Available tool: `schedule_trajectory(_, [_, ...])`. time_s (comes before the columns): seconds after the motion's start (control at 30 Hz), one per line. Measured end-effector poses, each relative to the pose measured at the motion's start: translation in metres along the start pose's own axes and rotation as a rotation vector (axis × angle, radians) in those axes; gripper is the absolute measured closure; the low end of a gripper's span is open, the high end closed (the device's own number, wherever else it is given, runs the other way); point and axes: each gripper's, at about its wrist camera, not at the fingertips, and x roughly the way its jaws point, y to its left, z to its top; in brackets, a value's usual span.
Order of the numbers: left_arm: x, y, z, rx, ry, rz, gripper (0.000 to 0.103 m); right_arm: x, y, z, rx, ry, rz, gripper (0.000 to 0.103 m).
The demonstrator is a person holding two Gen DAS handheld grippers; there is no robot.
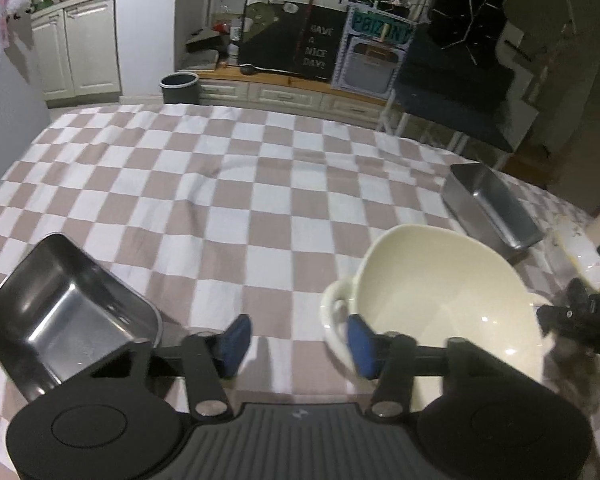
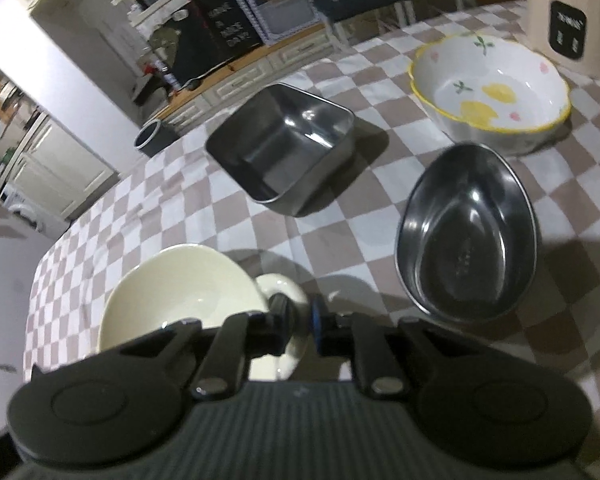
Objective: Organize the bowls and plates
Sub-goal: 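Grasp the cream bowl handle with the left tool while the right tool holds the rim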
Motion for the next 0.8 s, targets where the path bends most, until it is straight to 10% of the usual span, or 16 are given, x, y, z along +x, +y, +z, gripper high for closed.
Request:
schedule_trajectory(0.2, [-0.001,-0.009,0.004,-0.010,0.013,-0.028,0.082,-0.025,-0.012,0.001,-0.024,-0.084,0.073,0.037])
schedule_trajectory(0.3, [0.000,-0.009,0.005,-0.039,0.021,-0.038,0.085,-0.023,-0.012,-0.002,-0.066,-0.065,0.093,0.032])
schedule_trajectory(0.53, [0.007,0.004,0.008,-0.163,0.046,-0.098,0.087,-0.014,-0.004,-0.007,-0.156,-0.003,0.103,0.037])
schedule_trajectory(0.8, [0.009,0.013,0.008,-0.219,0.050,-0.175,0.078,0.003,-0.003,-0.009,-0.205,0.061,0.092,0.070])
